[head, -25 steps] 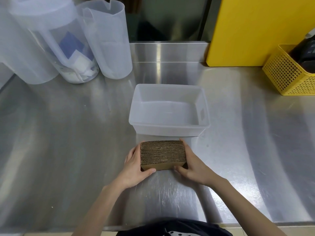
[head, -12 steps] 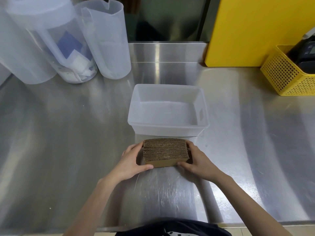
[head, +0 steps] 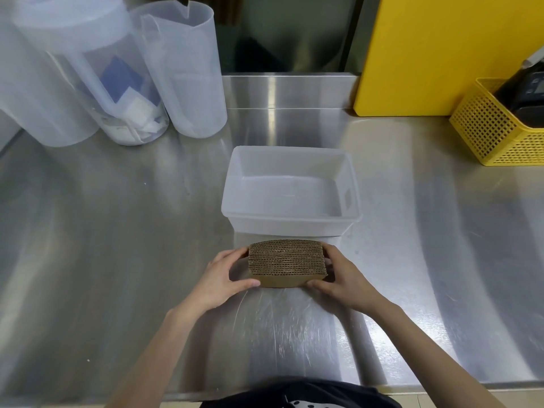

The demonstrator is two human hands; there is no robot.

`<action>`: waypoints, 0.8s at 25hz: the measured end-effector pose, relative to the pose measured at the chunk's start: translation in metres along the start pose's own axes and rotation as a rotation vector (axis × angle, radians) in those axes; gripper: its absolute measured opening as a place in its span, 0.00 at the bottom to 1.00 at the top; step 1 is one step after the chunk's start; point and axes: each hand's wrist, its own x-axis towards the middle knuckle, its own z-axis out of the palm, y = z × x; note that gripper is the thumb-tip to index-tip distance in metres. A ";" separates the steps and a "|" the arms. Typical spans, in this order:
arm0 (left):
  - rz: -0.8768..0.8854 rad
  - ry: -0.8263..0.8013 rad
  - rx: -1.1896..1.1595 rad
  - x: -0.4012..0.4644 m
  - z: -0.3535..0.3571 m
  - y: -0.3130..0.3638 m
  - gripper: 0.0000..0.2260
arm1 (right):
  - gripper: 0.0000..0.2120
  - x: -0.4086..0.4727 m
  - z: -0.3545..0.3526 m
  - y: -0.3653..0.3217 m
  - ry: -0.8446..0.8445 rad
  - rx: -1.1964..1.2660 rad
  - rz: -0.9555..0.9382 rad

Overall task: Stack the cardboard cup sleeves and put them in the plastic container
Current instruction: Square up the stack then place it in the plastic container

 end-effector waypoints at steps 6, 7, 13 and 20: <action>0.026 0.017 -0.010 -0.001 0.001 0.001 0.33 | 0.30 -0.001 -0.001 0.000 0.026 0.026 -0.011; 0.039 0.014 -0.014 -0.002 0.000 0.002 0.33 | 0.30 -0.001 -0.002 -0.001 0.024 0.045 -0.003; 0.091 -0.073 -0.082 -0.007 -0.012 0.003 0.38 | 0.30 -0.007 -0.013 -0.008 0.007 0.096 0.006; 0.140 -0.120 -0.305 -0.015 -0.033 0.021 0.29 | 0.29 -0.009 -0.029 -0.029 -0.034 0.215 -0.014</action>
